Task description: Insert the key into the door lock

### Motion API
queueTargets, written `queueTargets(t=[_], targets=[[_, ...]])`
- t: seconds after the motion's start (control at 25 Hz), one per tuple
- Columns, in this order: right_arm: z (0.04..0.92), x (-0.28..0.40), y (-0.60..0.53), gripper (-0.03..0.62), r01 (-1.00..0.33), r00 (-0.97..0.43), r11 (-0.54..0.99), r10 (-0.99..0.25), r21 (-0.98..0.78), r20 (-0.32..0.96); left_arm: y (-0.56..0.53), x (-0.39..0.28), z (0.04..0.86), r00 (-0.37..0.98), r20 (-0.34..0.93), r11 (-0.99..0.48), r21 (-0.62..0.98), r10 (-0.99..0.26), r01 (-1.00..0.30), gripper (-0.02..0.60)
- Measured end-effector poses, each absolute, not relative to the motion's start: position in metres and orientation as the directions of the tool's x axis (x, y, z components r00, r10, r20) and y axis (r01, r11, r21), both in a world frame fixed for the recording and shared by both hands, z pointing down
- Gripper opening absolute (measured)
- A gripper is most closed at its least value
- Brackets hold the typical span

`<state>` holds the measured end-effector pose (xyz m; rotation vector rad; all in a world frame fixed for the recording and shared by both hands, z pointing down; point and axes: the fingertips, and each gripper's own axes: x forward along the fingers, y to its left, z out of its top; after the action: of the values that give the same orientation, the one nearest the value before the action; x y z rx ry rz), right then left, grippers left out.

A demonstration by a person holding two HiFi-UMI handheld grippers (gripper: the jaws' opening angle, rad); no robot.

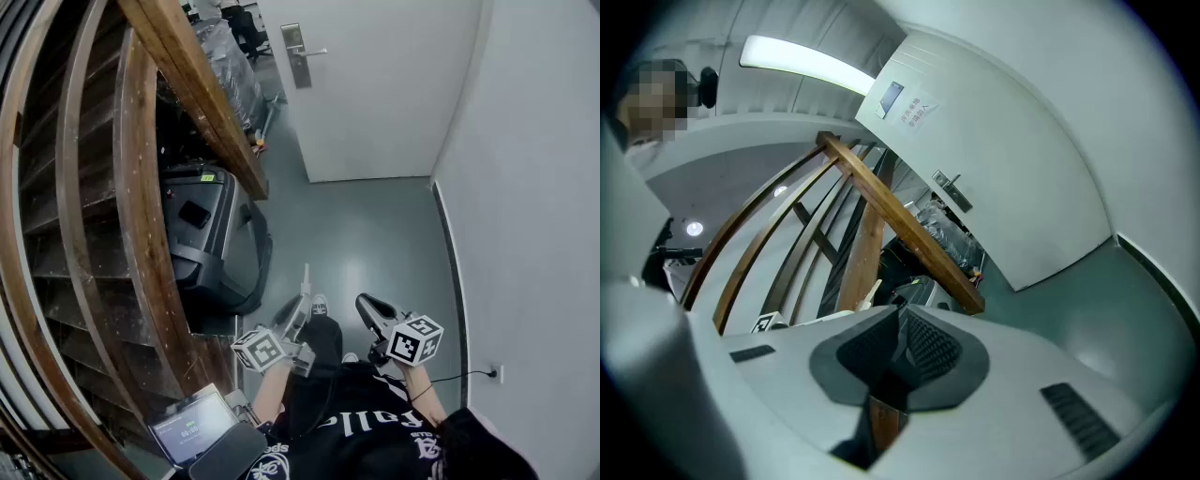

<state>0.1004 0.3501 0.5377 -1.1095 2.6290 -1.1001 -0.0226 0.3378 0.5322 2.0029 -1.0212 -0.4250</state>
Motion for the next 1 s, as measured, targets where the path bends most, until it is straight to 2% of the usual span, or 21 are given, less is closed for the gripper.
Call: queueTargets(t=[0.32, 0.76, 1.0], targets=[[0.532, 0.077, 0.260, 0.037, -0.614, -0.720, 0.468, -0.661, -0.636, 0.209, 0.244, -0.046, 0.522, 0.640, 0.037, -0.371, 0.789, -0.768, -0.490, 0.021], [0.508, -0.007, 0.111, 0.037, -0.620, -0.709, 0.480, -0.682, -0.620, 0.181, 0.091, -0.119, 0.501, 0.676, 0.017, -0.436, 0.752, -0.737, -0.494, 0.021], [0.511, -0.018, 0.069, 0.037, -0.650, -0.680, 0.446, -0.704, -0.616, 0.208, 0.042, -0.134, 0.509, 0.687, 0.011, -0.421, 0.783, -0.726, -0.457, 0.021]])
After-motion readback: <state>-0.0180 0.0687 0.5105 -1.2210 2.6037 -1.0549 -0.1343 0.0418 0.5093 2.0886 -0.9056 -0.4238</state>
